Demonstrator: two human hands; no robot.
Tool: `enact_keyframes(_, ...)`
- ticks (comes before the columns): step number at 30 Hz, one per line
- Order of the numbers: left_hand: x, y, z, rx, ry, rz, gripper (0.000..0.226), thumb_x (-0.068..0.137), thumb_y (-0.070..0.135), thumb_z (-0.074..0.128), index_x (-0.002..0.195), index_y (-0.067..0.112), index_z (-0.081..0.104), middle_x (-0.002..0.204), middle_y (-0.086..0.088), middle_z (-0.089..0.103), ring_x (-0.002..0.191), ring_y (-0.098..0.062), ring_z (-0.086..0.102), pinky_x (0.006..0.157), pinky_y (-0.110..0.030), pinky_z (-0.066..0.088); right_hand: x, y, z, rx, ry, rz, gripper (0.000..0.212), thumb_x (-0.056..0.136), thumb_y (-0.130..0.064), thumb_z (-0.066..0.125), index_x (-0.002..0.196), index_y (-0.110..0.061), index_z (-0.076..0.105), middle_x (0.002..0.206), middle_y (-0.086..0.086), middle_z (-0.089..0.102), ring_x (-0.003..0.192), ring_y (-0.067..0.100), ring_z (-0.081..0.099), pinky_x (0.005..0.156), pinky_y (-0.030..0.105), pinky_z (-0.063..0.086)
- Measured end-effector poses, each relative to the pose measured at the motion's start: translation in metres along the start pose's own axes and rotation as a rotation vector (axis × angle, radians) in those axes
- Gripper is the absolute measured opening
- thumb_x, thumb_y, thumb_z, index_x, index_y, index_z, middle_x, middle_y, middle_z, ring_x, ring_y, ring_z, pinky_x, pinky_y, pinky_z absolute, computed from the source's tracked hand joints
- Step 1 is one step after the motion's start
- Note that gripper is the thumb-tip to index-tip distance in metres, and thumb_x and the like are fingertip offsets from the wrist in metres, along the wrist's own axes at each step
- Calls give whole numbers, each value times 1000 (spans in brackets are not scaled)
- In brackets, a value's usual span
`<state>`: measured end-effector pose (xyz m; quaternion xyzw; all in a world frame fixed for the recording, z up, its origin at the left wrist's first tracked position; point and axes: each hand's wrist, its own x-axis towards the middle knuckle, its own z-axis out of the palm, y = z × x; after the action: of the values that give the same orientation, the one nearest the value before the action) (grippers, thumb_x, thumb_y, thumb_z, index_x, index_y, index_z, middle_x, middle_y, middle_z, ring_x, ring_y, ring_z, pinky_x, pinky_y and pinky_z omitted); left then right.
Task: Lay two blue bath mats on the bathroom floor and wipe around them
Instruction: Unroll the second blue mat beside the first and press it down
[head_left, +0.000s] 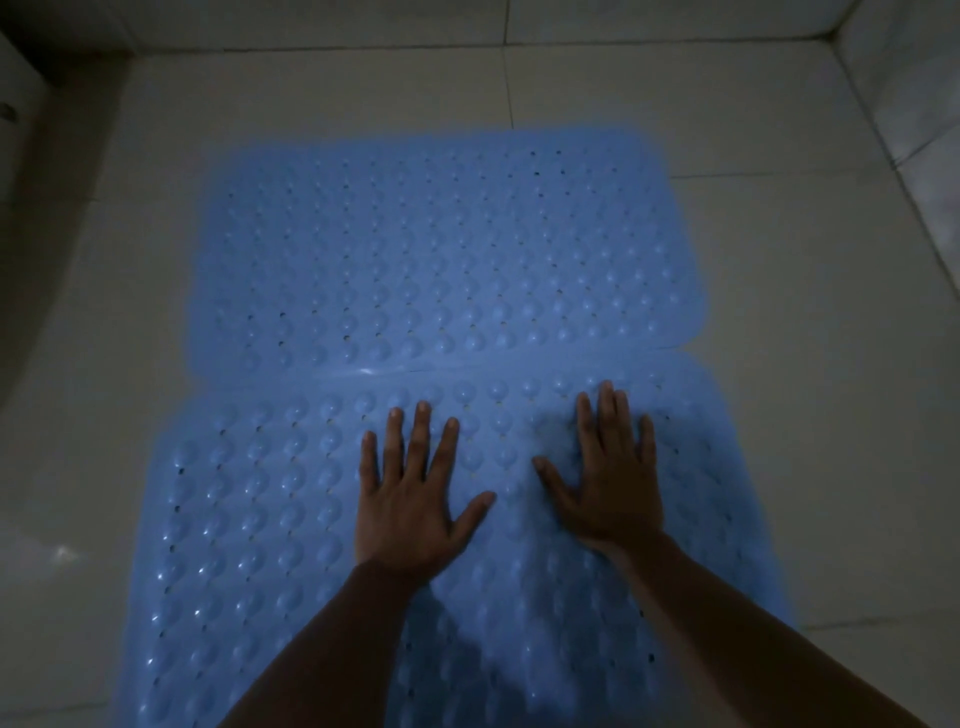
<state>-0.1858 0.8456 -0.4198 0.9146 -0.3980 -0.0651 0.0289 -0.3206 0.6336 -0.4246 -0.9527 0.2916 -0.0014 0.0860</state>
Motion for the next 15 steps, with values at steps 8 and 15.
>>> enact_keyframes(8,14,2,-29,-124,-181,-71,95,87,83,8,164,29,16,174,-1,3,160,-28,-5,128,-54,0,26,5,-40,150,-312,74,97,86,-84,22,162,-23,17,172,4,4,158,20,2,126,54,-1)
enact_keyframes(15,11,31,-48,-135,57,-9,73,94,70,32,146,24,56,155,-4,51,153,-33,31,120,-55,31,-10,39,-60,56,-226,150,81,96,-72,26,161,-23,22,171,6,9,158,23,0,127,52,2)
